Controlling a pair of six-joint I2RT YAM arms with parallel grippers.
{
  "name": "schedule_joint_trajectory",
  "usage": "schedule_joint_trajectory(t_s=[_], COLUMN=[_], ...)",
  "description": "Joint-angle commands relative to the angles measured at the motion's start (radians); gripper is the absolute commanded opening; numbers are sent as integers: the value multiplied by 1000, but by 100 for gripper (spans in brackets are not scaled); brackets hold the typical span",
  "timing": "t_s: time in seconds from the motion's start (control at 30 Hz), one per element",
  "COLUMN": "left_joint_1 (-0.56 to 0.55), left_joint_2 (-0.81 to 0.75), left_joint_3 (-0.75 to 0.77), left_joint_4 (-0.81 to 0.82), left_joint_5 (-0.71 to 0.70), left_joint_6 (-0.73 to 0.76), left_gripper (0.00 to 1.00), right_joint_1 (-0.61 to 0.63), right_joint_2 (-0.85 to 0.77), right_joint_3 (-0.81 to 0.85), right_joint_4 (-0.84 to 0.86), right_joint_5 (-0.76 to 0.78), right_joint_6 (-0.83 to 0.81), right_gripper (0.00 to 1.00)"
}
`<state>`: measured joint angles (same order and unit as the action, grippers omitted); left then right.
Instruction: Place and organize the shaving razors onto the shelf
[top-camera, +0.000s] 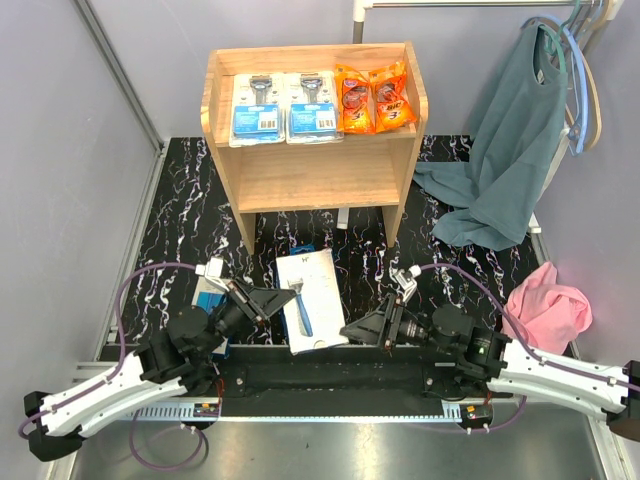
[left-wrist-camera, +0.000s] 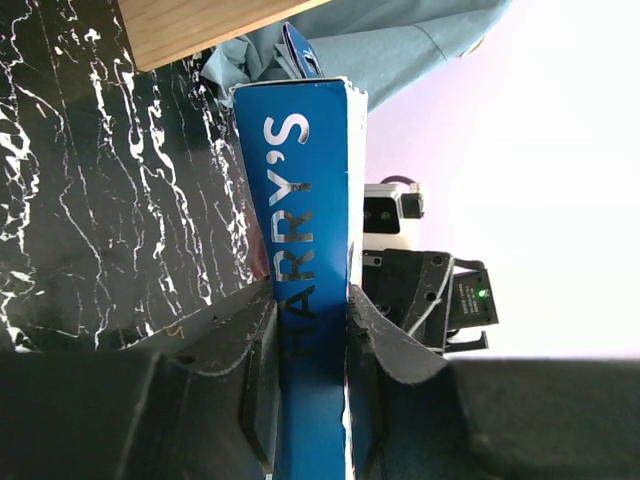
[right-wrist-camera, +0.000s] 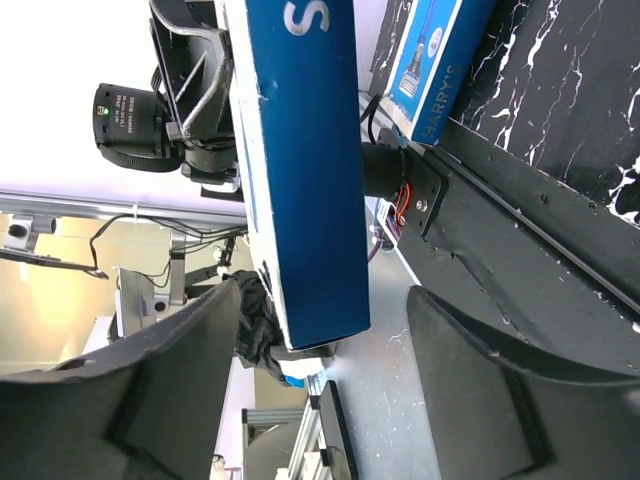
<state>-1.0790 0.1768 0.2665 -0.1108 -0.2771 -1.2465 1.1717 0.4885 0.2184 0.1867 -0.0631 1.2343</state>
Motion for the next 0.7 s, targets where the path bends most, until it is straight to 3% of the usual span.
schedule_joint_trajectory(t_s=[0.0, 0.17, 0.3, 0.43, 0.47, 0.5, 0.6, 0.67], left_joint_1=[-4, -2, -2, -2, -2, -2, -4, -4], left_joint_2=[6, 32, 49, 46, 43, 40, 26, 23], left_joint_3=[-3, 8, 7, -1, 0, 3, 29, 62], left_joint_4=[172, 201, 215, 215, 203, 194, 126, 56], left_joint_5=[-43, -48, -34, -39, -42, -50, -62, -70], left_joint_6=[-36, -33, -36, -42, -42, -41, -19, 2], left_gripper=[16, 16, 16, 19, 22, 34, 51, 68], right_joint_1=[6, 8, 8, 8, 8, 8, 8, 6], right_joint_2=[36, 113, 116, 93, 87, 82, 52, 33], right_joint_3=[12, 10, 1, -2, -4, -5, -1, 4], right_joint_4=[57, 132, 158, 157, 152, 145, 113, 82], right_joint_5=[16, -3, 11, 17, 20, 22, 32, 42], right_joint_6=[8, 14, 17, 17, 19, 22, 16, 11], right_gripper=[71, 61, 46, 25, 15, 12, 8, 7])
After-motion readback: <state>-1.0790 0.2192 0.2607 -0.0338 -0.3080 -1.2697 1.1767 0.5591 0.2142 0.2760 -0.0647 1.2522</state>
